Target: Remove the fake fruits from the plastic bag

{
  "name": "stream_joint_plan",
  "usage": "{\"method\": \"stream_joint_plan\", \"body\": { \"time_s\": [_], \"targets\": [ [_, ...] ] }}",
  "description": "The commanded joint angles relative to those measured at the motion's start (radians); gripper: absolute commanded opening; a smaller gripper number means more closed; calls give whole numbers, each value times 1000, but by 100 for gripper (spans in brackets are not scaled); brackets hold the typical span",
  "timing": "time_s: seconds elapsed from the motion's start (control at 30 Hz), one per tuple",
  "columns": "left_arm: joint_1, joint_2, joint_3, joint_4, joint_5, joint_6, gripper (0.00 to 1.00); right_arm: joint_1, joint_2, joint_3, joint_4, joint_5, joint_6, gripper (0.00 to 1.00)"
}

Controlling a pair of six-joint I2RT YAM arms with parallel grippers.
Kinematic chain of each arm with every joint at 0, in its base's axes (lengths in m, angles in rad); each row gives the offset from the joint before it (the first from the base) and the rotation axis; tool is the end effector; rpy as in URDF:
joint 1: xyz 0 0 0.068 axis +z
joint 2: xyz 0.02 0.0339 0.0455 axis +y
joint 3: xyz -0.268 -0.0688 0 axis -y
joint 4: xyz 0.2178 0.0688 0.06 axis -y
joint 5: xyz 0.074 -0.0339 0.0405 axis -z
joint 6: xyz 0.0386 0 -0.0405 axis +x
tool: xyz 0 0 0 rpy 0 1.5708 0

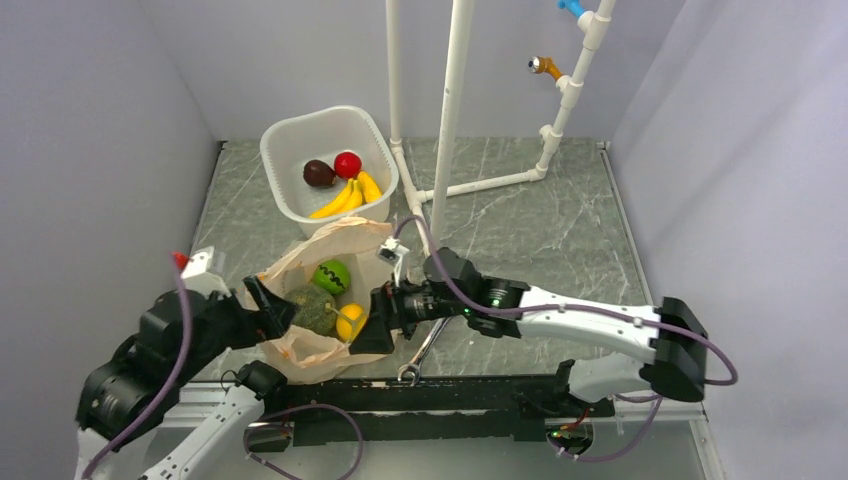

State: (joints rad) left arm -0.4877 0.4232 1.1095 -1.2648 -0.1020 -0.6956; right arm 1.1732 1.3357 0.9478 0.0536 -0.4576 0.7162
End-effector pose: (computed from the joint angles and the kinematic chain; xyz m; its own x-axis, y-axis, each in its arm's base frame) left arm 0.0020 0.0034 0.3465 -0.6213 -0.3921 -0.6784 -0.0095 0.8695 -0.4938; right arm 0.0944 0.2689 0.3116 -0.7450 -0.2528 -0.6174 -0.6624 0.1704 0.7295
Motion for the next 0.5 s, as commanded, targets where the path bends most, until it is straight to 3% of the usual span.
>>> {"method": "stream_joint_plan", "body": {
  "time_s": [0.0,0.23,0.33,0.47],
  "targets": [
    [3,-27,169,-43,-20,-68,94,13,-159,-9,-94,197,267,100],
    [3,37,284,-301,-191,-252,95,12,-305,-40,-487,479,611,100],
    [3,64,199,-301,-209,-303,93,13,-357,-133,-507,549,728,100],
    [4,108,87,-222,-229,-290,86,8,-306,-186,-377,543,747,100]
  ]
}}
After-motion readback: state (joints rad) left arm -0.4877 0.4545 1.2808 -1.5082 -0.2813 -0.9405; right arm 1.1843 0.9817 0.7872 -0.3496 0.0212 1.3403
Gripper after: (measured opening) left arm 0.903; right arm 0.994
